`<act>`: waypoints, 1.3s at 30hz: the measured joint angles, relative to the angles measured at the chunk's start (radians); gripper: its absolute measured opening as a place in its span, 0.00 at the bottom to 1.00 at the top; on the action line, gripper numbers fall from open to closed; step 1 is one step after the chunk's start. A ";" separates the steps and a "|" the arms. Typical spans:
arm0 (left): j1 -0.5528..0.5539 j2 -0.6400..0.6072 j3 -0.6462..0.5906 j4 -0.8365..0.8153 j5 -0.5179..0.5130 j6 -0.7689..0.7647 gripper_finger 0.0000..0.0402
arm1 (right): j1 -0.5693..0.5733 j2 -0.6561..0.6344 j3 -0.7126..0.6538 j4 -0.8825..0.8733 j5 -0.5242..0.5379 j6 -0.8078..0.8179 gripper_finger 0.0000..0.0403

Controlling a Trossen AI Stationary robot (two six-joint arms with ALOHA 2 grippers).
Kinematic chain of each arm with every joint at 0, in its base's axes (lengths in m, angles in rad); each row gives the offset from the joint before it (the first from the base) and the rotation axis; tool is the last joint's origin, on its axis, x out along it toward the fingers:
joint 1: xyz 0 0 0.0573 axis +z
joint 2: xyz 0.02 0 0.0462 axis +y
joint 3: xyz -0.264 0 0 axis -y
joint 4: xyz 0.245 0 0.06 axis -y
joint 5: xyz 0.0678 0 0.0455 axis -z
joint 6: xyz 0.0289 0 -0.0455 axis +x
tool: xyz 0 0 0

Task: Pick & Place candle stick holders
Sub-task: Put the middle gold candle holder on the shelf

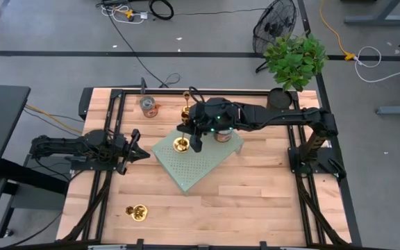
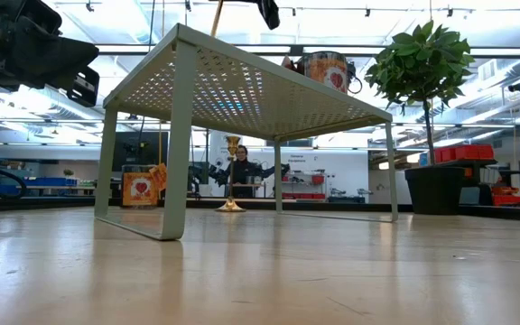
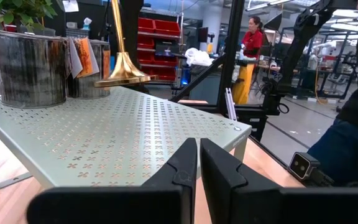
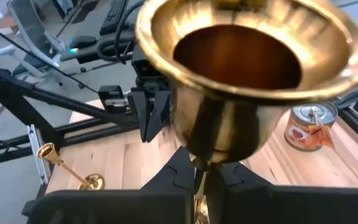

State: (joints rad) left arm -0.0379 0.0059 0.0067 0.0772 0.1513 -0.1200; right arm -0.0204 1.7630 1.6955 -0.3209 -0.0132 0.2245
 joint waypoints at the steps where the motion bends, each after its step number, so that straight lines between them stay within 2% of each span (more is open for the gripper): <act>1: 0.000 0.000 0.000 0.000 0.000 0.000 0.06 | 0.000 0.000 0.000 0.001 0.000 -0.001 0.03; 3: 0.000 0.000 0.000 0.000 0.000 0.000 0.06 | 0.000 -0.001 0.000 0.009 -0.005 -0.032 0.03; 6: 0.000 0.000 0.000 0.000 0.000 0.000 0.06 | 0.009 -0.001 0.000 0.007 -0.039 -0.182 0.03; 10: 0.000 0.000 0.000 0.000 0.000 0.000 0.06 | 0.037 -0.001 0.000 0.006 -0.140 -0.355 0.03; 16: 0.000 0.000 0.000 0.000 0.000 0.000 0.06 | 0.063 0.024 -0.001 0.021 -0.215 -0.339 0.03; 27: 0.000 0.000 0.000 -0.001 0.000 0.000 0.06 | 0.063 0.073 -0.001 -0.025 -0.212 -0.338 0.03; 34: 0.000 0.000 0.000 0.000 0.000 0.000 0.06 | 0.062 0.079 -0.001 -0.020 -0.126 -0.333 0.03; 39: 0.000 0.000 0.000 0.000 0.000 0.000 0.06 | 0.044 0.079 -0.001 -0.047 -0.109 -0.253 0.03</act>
State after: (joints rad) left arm -0.0376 0.0063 0.0067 0.0769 0.1513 -0.1200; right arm 0.0239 1.8421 1.6943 -0.3684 -0.1219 -0.0289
